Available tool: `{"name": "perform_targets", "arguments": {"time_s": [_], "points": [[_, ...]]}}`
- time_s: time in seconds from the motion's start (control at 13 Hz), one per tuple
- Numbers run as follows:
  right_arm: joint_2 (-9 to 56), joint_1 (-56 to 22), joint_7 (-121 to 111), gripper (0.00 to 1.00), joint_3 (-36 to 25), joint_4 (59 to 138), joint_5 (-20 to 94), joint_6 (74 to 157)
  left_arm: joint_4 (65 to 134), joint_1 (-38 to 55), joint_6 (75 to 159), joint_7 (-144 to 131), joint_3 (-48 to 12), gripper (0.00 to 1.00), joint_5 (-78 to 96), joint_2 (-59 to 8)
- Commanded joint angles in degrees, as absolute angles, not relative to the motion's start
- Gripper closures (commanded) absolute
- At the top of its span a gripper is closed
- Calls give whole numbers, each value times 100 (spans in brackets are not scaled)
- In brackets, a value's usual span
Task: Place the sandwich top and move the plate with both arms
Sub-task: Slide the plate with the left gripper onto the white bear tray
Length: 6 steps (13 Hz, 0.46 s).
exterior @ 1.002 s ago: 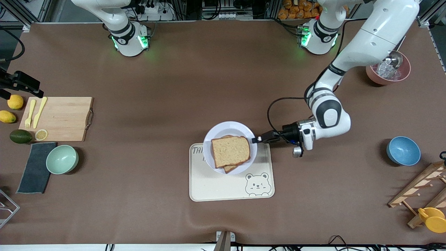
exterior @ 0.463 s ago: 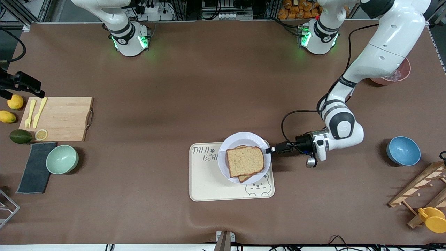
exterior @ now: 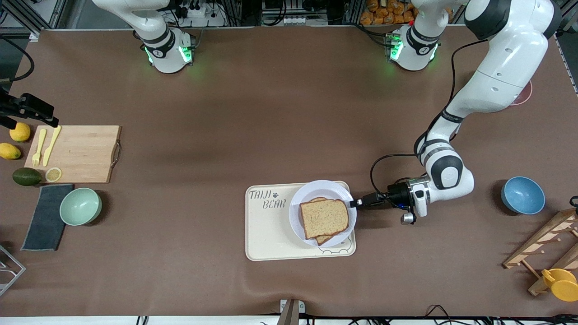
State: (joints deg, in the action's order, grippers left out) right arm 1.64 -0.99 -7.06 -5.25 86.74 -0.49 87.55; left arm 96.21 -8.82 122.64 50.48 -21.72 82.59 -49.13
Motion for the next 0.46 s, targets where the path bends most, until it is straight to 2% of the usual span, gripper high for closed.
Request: {"name": "perform_targets", "arguments": {"time_s": [0.0,0.39], "points": [[176,-105,-606,0,-519,8640,-123,8710,9360,-800,12094,4957,-2188,100,8182,-5123],[176,-123,-598,0,-519,8631,-132,8701,9035,-659,12111,4992,-2188,100,8183,-5440]]}}
